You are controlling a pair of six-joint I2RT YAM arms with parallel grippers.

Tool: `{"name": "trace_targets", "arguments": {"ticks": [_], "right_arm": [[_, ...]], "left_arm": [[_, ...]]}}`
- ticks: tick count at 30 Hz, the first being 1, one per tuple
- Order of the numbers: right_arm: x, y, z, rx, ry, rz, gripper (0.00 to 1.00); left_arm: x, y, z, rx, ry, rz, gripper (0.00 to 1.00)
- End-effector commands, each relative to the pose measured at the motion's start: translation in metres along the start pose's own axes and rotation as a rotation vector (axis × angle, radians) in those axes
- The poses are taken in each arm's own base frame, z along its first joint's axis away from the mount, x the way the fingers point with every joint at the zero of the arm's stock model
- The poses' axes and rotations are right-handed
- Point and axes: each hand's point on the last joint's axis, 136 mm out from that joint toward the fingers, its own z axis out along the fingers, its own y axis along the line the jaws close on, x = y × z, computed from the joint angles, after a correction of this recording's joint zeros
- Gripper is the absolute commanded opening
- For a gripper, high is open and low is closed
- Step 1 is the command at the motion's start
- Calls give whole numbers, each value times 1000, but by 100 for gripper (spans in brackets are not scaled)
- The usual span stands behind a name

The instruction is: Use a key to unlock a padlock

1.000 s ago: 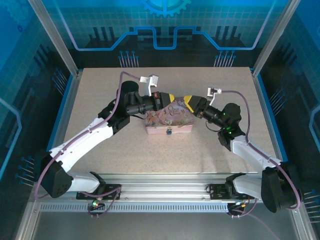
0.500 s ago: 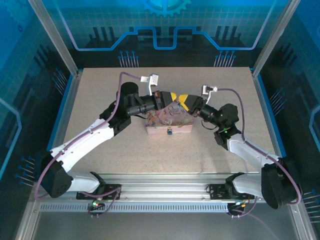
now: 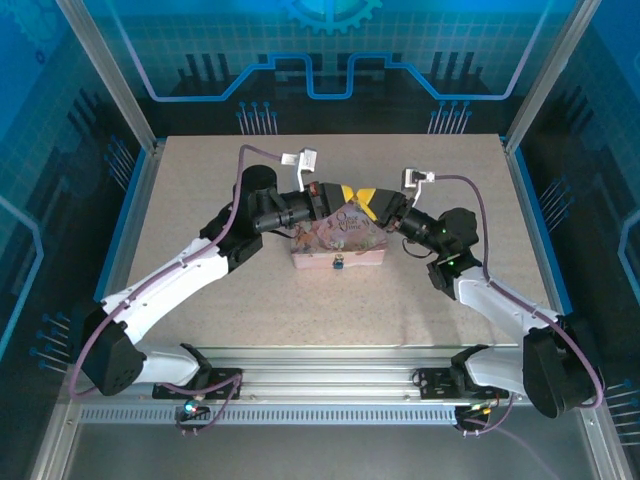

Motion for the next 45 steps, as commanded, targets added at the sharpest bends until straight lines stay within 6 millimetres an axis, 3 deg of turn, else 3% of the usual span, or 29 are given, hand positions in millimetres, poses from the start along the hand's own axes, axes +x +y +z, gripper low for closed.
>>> {"name": "trace_targets", "arguments": {"ticks": [1, 8, 12, 22, 41, 45], "right_arm": [[1, 29, 5, -83, 20, -54, 32], [3, 35, 8, -97, 38, -65, 29], [6, 33, 8, -83, 51, -68, 31], [10, 29, 8, -68, 70, -69, 21], [10, 24, 2, -42, 67, -69, 19], [10, 24, 1, -42, 65, -71, 14]], "left_arm": [[3, -3, 1, 21, -1, 9, 0], [3, -1, 3, 19, 1, 5, 0], [3, -1, 3, 17, -3, 7, 0], [-2, -1, 0, 11, -31, 15, 0], [-5, 5, -5, -9, -51, 8, 0], [-4, 6, -4, -8, -48, 4, 0]]}}
